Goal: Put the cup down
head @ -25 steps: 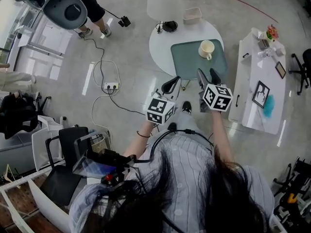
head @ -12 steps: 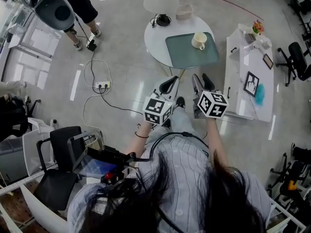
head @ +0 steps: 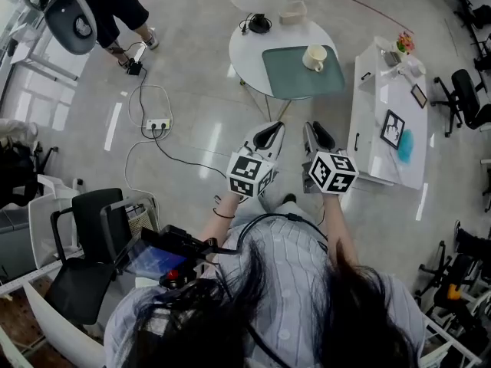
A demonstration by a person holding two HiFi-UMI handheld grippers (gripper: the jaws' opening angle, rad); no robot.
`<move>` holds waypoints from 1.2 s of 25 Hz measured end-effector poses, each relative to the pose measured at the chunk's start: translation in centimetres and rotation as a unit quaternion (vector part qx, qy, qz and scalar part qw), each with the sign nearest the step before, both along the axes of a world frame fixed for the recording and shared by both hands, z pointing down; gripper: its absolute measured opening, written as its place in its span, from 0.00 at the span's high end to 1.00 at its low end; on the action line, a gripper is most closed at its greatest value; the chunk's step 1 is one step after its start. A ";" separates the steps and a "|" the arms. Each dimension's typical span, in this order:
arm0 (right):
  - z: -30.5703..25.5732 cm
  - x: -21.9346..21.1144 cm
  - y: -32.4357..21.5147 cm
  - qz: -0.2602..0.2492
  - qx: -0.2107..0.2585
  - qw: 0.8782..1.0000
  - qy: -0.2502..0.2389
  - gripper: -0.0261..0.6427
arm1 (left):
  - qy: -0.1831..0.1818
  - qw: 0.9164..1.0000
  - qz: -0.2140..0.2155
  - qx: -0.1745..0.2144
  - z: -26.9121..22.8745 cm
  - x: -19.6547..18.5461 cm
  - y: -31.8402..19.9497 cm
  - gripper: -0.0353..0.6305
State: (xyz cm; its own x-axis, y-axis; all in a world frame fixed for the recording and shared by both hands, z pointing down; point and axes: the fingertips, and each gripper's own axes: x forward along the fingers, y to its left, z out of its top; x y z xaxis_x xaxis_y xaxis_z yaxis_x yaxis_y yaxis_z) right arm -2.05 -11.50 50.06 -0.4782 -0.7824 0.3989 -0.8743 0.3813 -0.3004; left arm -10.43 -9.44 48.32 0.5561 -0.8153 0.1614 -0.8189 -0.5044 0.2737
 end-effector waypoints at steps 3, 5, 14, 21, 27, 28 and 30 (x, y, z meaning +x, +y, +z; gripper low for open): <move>0.1 0.2 0.7 -0.004 0.002 1.000 0.002 0.81 | 0.001 1.000 -0.004 -0.002 0.0 0.3 0.7 0.92; 0.3 0.6 1.5 -0.009 0.000 1.000 0.002 0.82 | 0.001 1.000 -0.005 -0.003 -0.1 0.9 1.4 0.92; -0.1 5.3 5.7 -0.017 -0.001 1.000 -0.011 0.84 | -0.010 1.000 -0.017 0.008 -1.2 6.1 5.3 0.92; -0.2 8.9 10.9 -0.039 0.005 0.999 -0.025 0.85 | -0.025 0.999 -0.031 0.019 -1.7 10.7 9.4 0.92; -0.3 12.3 14.8 -0.053 0.010 0.998 -0.036 0.85 | -0.037 0.999 -0.032 0.023 -1.8 14.4 13.2 0.92; -0.4 12.8 15.4 -0.054 0.013 0.998 -0.037 0.85 | -0.040 0.998 -0.033 0.025 -1.8 14.7 13.8 0.92; -0.5 13.6 16.5 -0.058 0.018 0.997 -0.037 0.85 | -0.044 0.998 -0.038 0.027 -1.8 15.2 14.9 0.92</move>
State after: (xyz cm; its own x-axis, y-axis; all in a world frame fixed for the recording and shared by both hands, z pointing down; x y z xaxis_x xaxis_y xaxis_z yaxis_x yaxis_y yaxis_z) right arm 11.50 5.02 49.55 -0.5931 -0.7339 0.3310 -0.7998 0.4897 -0.3472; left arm 4.75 5.46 46.54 0.4781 -0.8632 0.1623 -0.8750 -0.4519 0.1738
